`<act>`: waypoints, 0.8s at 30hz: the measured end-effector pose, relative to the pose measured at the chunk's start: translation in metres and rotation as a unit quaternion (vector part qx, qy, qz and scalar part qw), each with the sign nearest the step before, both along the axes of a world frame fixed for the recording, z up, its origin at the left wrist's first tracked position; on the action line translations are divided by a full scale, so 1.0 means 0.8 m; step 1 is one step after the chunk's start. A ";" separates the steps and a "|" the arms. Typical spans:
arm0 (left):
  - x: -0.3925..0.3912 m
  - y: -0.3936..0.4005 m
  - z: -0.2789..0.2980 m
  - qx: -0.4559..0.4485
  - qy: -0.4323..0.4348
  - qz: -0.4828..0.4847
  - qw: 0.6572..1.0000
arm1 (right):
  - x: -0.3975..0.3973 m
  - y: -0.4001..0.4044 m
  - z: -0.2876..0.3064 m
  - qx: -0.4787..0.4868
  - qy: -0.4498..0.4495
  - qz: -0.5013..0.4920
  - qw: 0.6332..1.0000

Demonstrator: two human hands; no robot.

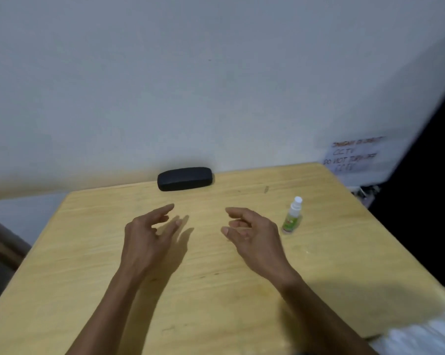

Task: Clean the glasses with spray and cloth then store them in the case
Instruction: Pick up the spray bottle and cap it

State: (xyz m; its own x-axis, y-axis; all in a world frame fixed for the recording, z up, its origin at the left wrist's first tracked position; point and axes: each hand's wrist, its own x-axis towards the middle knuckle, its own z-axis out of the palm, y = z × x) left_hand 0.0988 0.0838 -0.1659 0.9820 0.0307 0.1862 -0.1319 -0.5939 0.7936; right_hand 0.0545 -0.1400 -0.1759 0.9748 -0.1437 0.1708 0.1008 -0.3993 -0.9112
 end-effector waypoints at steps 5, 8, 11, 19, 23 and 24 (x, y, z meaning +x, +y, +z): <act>-0.060 -0.063 -0.003 -0.021 0.011 -0.062 0.998 | -0.080 -0.069 -0.015 -0.027 -0.072 -0.131 0.988; -0.072 -0.114 -0.011 -0.051 0.001 -0.083 0.995 | -0.091 -0.121 -0.023 -0.079 -0.078 -0.214 0.970; -0.066 -0.170 -0.017 -0.075 -0.011 -0.090 0.993 | -0.088 -0.154 -0.032 -0.117 -0.012 -0.204 0.972; -0.053 -0.273 -0.018 -0.133 -0.003 -0.080 0.988 | -0.082 -0.156 -0.057 -0.155 -0.027 -0.216 0.964; -0.055 -0.288 -0.017 -0.174 -0.011 -0.056 0.983 | -0.083 -0.156 -0.057 -0.145 -0.014 -0.214 0.966; -0.055 -0.290 -0.016 -0.181 -0.007 -0.052 0.982 | -0.084 -0.156 -0.056 -0.145 -0.014 -0.212 0.966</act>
